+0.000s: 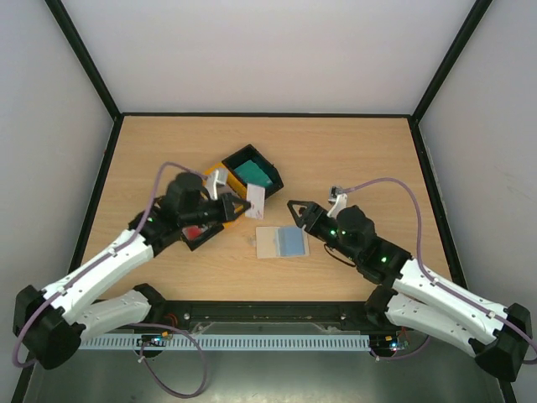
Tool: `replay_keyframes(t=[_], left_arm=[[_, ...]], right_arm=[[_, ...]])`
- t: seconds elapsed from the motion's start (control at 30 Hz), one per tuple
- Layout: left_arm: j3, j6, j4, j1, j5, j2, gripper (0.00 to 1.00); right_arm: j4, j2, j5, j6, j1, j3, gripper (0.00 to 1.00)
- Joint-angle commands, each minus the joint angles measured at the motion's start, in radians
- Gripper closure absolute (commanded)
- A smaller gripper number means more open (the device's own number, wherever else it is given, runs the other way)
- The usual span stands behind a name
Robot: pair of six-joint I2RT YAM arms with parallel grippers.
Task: Put the credit cards into the card holder
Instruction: Pick up the credit card from the storage box, then insert the credit card into the card holder.
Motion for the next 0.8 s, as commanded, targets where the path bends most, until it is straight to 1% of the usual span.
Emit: replay_keyframes(t=[0.0,0.1,0.23,0.3,0.4,0.5,0.57,0.77], left_arm=[[-0.138,-0.052,0.123,-0.110,-0.190,0.026,0.98],[-0.204,-0.104,0.218,-0.187,-0.289,0.082,0.98],[-0.317,-0.206,0.399,-0.287,-0.411,0.149,0.98],[-0.358,-0.235,0.483,-0.314,-0.403,0.204,0.97],[-0.374,-0.262,0.578,-0.335,-0.394,0.290,0.98],[-0.381,-0.274,0.666,-0.348,-0.381,0.363,0.98],[-0.372,-0.280,0.693,-0.349,-0.372,0.405,0.98],[-0.380,-0.309,0.754,-0.352,-0.421,0.469,0.98]], right_arm=[[-0.362,0.030,0.199,-0.132,-0.002,-0.010,0.41],[-0.444,0.106,0.227,-0.195,-0.001,-0.010,0.41],[-0.453,0.249,0.190,-0.257,-0.001,-0.009,0.41],[-0.432,0.300,0.154,-0.268,0.000,-0.016,0.43],[-0.389,0.348,0.122,-0.265,0.002,-0.039,0.44],[-0.379,0.389,0.135,-0.267,0.002,-0.044,0.47],[-0.384,0.419,0.154,-0.274,0.001,-0.039,0.48],[-0.346,0.507,0.174,-0.291,0.002,-0.043,0.51]])
